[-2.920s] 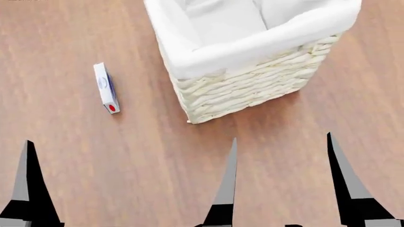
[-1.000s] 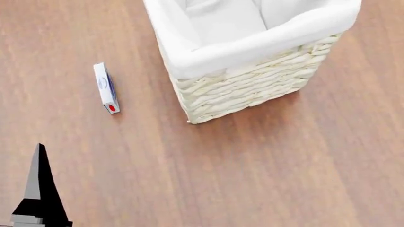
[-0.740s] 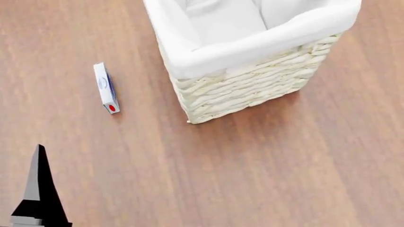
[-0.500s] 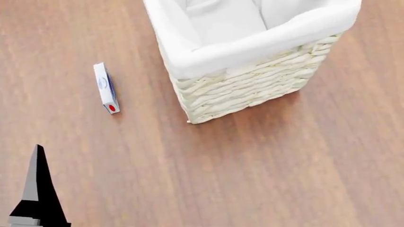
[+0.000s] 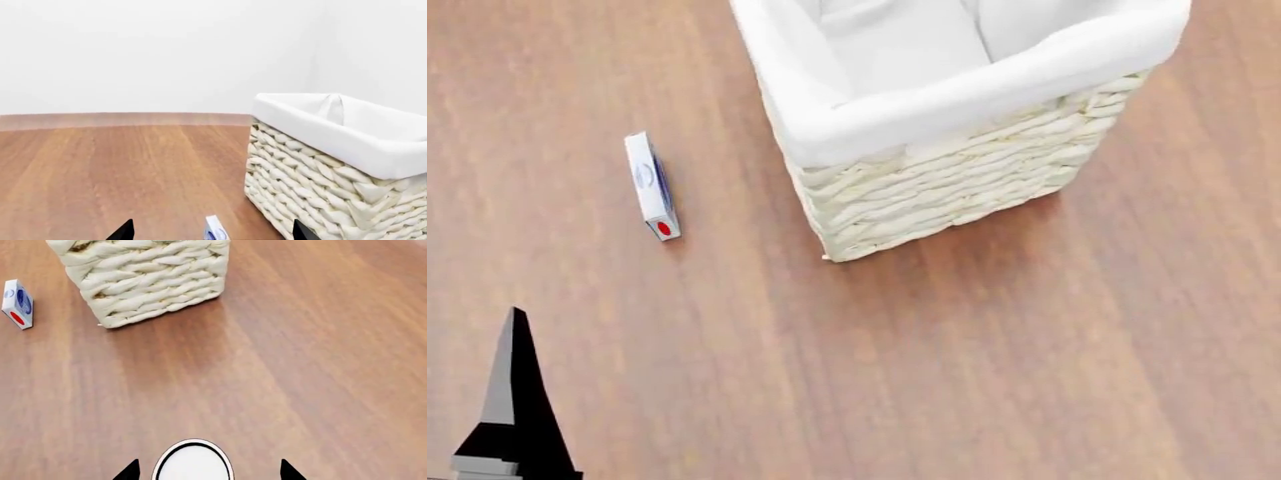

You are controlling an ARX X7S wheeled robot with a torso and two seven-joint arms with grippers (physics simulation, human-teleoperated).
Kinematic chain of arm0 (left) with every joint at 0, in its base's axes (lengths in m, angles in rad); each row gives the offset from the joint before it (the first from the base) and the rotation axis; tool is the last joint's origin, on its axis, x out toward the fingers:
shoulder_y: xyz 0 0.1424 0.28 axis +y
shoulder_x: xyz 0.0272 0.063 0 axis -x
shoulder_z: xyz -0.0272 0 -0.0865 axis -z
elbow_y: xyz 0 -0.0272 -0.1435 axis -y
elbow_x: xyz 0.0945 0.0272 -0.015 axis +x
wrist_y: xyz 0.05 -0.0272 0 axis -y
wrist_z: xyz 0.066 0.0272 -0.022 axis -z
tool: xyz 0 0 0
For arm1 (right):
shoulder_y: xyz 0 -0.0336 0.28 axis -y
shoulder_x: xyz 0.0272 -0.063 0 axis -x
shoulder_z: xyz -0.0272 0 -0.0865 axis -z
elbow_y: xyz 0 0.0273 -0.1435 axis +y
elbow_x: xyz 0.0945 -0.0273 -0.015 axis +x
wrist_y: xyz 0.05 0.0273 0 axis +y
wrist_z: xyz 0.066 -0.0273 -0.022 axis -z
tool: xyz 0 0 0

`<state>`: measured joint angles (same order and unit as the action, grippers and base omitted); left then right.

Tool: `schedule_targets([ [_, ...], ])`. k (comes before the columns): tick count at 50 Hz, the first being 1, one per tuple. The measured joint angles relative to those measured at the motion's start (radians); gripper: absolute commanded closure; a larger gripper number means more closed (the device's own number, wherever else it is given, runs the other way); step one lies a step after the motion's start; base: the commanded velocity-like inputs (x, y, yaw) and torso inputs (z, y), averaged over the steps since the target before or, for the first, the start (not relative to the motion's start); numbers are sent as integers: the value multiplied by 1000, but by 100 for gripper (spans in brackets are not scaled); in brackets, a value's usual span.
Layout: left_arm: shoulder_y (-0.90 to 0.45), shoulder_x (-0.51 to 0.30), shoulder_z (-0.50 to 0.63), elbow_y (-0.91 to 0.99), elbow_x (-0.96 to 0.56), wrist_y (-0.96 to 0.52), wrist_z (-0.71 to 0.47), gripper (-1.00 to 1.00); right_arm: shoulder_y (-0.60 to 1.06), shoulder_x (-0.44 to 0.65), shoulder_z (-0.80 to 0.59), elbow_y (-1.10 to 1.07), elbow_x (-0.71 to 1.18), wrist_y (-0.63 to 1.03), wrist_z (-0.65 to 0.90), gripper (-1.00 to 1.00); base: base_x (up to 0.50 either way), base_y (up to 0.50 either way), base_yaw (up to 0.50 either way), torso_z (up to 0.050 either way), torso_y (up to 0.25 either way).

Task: Pick up the alphabet soup and the cream cheese box, and put them in the basket.

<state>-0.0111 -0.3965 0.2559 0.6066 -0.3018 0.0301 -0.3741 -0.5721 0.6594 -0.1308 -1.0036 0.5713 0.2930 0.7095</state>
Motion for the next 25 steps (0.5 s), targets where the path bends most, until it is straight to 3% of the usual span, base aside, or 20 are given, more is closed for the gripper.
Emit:
schedule_targets([
  [25,0,-2,-3,-9,-3,8,-10,-100,72,1,-55,66,23,0,-17,-100,0,0,0,0,0],
])
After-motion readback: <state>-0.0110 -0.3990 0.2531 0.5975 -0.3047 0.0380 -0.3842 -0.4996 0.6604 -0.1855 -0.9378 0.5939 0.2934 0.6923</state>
